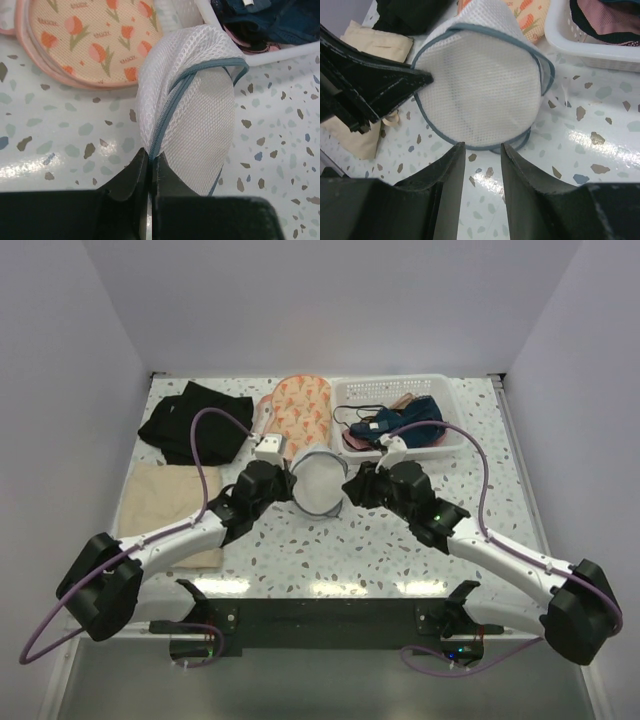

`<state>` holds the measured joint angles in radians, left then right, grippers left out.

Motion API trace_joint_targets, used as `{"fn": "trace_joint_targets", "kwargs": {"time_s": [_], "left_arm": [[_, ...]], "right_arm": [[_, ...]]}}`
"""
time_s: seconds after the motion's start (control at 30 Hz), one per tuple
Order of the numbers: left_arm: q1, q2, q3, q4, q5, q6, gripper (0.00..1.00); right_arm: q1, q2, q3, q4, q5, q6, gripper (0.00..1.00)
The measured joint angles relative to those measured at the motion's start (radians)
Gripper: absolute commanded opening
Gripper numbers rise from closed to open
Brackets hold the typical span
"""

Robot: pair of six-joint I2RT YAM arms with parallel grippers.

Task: Unzip the laundry bag and remove the bra
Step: Move the laundry bag to the center of the board.

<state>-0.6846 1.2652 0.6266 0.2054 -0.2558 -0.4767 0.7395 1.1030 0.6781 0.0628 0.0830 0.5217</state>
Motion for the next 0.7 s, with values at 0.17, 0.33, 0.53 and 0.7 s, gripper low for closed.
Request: {"fn": "trace_joint_targets", "kwargs": {"time_s": [0.17, 0.33, 0.53, 0.7], "left_arm": [[0.084, 0.022, 0.081, -0.017, -0.009, 0.031, 0.0], [0.194, 0.072, 0.159, -0.012, 0.055, 0.075, 0.0], [0.269, 0.211, 0.283, 0.018, 0.179, 0.144, 0.0], [0.301, 0.344, 0.391, 0.018, 0.243, 0.194, 0.0]], "right_arm": [[0.0, -0.033, -0.005, -0.004, 0.015, -0.005, 0.39], [0.0, -0.058, -0.025, -0.006, 0.031, -0.009, 0.39], [0.0, -0.058, -0.027, -0.021, 0.031, -0.014, 0.4], [0.0, -0.067, -0.027, -0.038, 0.036, -0.023, 0.4]]}}
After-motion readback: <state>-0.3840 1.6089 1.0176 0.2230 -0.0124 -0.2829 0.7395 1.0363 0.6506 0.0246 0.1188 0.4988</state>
